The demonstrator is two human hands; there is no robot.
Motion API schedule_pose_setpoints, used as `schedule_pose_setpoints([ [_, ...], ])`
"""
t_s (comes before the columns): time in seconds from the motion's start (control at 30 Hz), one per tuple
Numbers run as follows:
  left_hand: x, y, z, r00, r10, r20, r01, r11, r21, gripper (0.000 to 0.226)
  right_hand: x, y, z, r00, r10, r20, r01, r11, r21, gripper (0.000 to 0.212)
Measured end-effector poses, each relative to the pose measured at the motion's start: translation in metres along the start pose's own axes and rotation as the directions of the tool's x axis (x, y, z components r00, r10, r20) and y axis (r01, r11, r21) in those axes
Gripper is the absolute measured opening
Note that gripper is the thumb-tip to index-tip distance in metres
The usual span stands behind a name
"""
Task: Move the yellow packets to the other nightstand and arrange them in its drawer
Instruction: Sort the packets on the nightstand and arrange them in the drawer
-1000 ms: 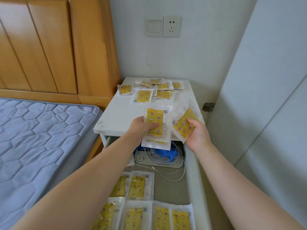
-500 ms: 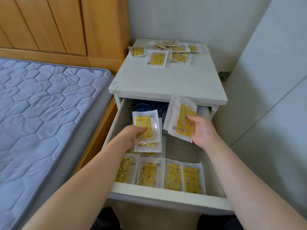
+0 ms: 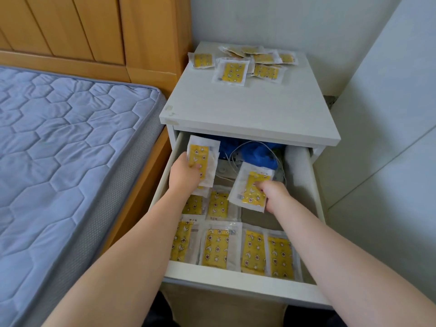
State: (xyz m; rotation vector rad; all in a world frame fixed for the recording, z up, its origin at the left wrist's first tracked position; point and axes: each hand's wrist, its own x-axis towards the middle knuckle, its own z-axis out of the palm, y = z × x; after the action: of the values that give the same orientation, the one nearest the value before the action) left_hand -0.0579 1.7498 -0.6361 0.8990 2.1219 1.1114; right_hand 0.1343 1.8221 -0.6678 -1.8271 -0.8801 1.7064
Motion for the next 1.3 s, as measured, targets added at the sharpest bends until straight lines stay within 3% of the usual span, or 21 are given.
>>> schedule_pose_setpoints([
  [0.23,-0.004,0.004,-0.004,0.962,0.232,-0.143,-0.225,0.972,0.063,0.006,0.035,0.039,0.075,0.978,0.087,0.188,-0.051,0.98,-0.19,0.053],
  [0.4,0.0,0.001,-0.003,0.966,0.214,-0.146,-0.208,0.976,0.058,0.006,-0.003,0.034,0.104,0.984,0.024,0.176,0.027,0.96,-0.278,0.027],
  [0.47,0.0,0.001,-0.003,0.97,0.203,-0.132,-0.198,0.979,0.051,0.01,-0.002,0.034,0.107,0.98,-0.066,0.187,0.145,0.881,-0.45,0.018],
  [0.6,0.0,0.002,-0.005,0.975,0.189,-0.115,-0.191,0.981,-0.009,0.016,0.001,0.034,0.103,0.938,-0.197,0.285,0.346,0.596,-0.725,0.028],
  [0.77,0.0,0.002,-0.005,0.979,0.182,-0.095,-0.187,0.982,-0.042,0.015,-0.005,0.035,0.097,0.872,-0.203,0.446,0.49,0.399,-0.775,0.031],
  [0.9,0.002,0.002,-0.005,0.983,0.165,-0.083,-0.17,0.984,-0.055,0.013,-0.007,0.023,0.076,0.844,-0.256,0.471,0.534,0.341,-0.773,0.026],
  [0.93,0.002,0.003,-0.005,0.986,0.148,-0.075,-0.153,0.986,-0.068,0.013,-0.006,0.017,0.068,0.845,-0.3,0.443,0.531,0.365,-0.765,0.021],
  [1.0,0.003,0.004,-0.005,0.994,0.105,-0.029,-0.108,0.988,-0.113,0.011,-0.005,0.002,0.051,0.84,-0.389,0.377,0.538,0.521,-0.663,0.024],
  [1.07,0.004,0.004,-0.006,0.997,0.046,0.054,-0.034,0.976,-0.213,0.012,-0.009,-0.012,0.035,0.845,-0.393,0.363,0.522,0.755,-0.398,0.034],
  [1.13,0.004,0.005,-0.006,0.989,-0.02,0.149,0.066,0.949,-0.308,0.014,-0.014,-0.019,0.026,0.85,-0.335,0.407,0.422,0.895,-0.146,0.035],
  [1.3,-0.003,0.005,0.003,0.938,-0.05,0.343,0.162,0.938,-0.308,0.016,-0.025,-0.016,0.032,0.859,-0.269,0.436,0.296,0.955,0.006,0.011],
])
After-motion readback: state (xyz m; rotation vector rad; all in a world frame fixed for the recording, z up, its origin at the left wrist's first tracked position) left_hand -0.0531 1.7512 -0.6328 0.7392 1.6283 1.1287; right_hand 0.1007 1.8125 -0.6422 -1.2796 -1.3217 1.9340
